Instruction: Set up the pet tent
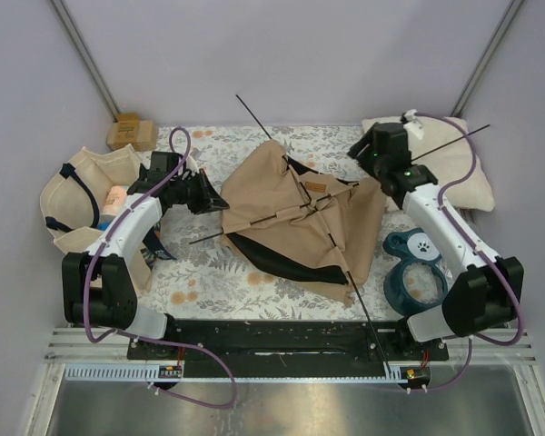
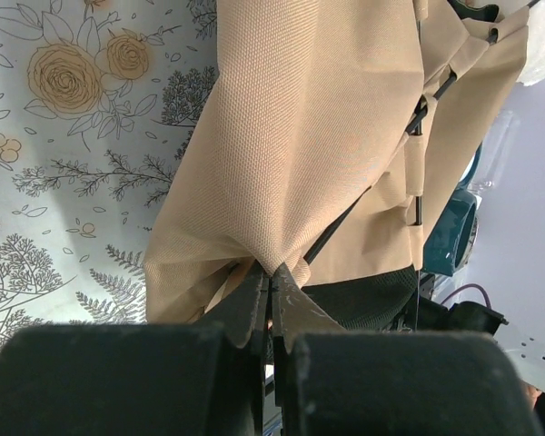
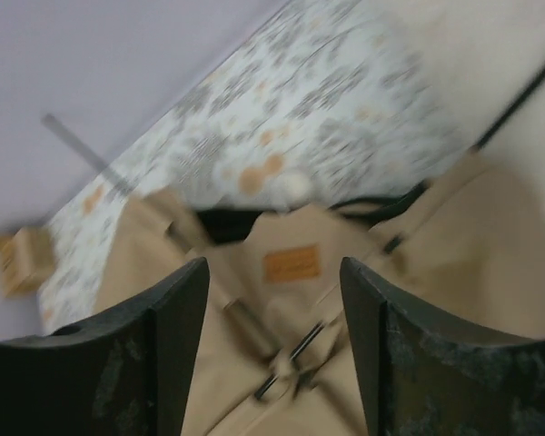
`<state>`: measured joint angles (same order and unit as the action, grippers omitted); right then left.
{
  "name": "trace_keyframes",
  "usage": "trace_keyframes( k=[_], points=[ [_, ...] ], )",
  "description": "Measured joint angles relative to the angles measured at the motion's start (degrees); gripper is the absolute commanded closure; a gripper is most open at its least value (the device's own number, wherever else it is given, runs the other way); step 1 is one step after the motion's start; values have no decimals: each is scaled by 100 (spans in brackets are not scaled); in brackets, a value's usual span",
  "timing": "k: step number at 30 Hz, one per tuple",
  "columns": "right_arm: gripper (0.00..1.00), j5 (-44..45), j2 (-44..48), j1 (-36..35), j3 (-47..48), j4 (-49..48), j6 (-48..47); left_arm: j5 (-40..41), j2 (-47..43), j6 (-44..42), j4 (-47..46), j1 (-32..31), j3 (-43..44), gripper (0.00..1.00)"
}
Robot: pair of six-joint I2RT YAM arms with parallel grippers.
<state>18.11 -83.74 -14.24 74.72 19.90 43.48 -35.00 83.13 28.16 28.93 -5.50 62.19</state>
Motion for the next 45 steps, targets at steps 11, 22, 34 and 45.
trace_keyframes(
  k=[11, 22, 34, 45],
  points=[
    [58, -1816, -319, -1851, -745, -415, 1965, 2, 0, 175, -103, 0, 0, 100],
    [64, -2627, -1366, -2465, -654, -702, 3244, 35, -44, 260, -201, -2, -96, 100],
    [80, -2881, -1967, -2673, -258, -817, 3718, 42, -136, 339, -240, -7, -186, 100],
    [71, -2975, -2044, -2675, -170, -627, 3733, 81, -136, 337, -188, -7, -186, 100]
  ],
)
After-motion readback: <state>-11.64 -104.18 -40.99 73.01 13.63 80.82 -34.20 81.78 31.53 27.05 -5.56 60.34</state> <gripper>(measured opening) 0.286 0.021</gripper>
